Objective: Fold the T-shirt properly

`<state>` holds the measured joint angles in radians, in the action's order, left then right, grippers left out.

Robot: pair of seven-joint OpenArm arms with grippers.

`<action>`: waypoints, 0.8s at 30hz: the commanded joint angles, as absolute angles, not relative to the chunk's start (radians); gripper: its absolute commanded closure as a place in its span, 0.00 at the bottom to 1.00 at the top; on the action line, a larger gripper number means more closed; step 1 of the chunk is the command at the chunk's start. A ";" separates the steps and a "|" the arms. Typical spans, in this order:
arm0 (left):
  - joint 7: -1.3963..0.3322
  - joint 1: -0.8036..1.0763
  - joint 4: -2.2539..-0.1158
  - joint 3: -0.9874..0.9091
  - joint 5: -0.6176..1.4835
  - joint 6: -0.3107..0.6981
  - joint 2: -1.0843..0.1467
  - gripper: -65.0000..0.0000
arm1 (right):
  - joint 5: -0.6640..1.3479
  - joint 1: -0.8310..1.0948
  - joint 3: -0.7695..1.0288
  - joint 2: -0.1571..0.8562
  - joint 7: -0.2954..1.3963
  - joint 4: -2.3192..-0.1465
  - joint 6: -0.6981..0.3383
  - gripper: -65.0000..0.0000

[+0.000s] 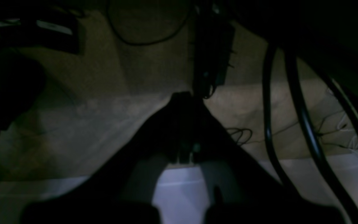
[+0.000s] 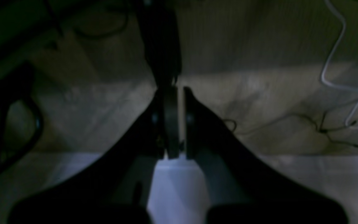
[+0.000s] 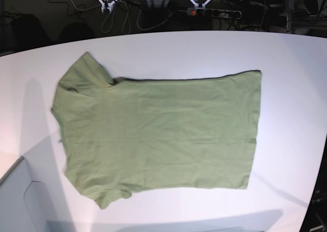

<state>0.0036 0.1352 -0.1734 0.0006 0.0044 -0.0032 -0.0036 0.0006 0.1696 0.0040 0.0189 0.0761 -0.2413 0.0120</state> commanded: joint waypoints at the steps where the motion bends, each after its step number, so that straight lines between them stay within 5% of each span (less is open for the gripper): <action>1: 0.005 0.145 -0.176 0.002 0.005 -0.001 -0.004 1.00 | -0.001 0.173 0.002 0.022 0.093 -0.245 -0.004 1.00; 24: 0.005 0.225 -0.298 0.004 0.001 -0.001 -0.005 1.00 | -0.002 0.185 0.002 0.050 0.125 -0.312 -0.004 1.00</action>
<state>0.0032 0.2153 -0.2958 0.0036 0.0002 -0.0029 -0.0029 0.0002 0.1791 0.0032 0.0467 0.1223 -0.3103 0.0120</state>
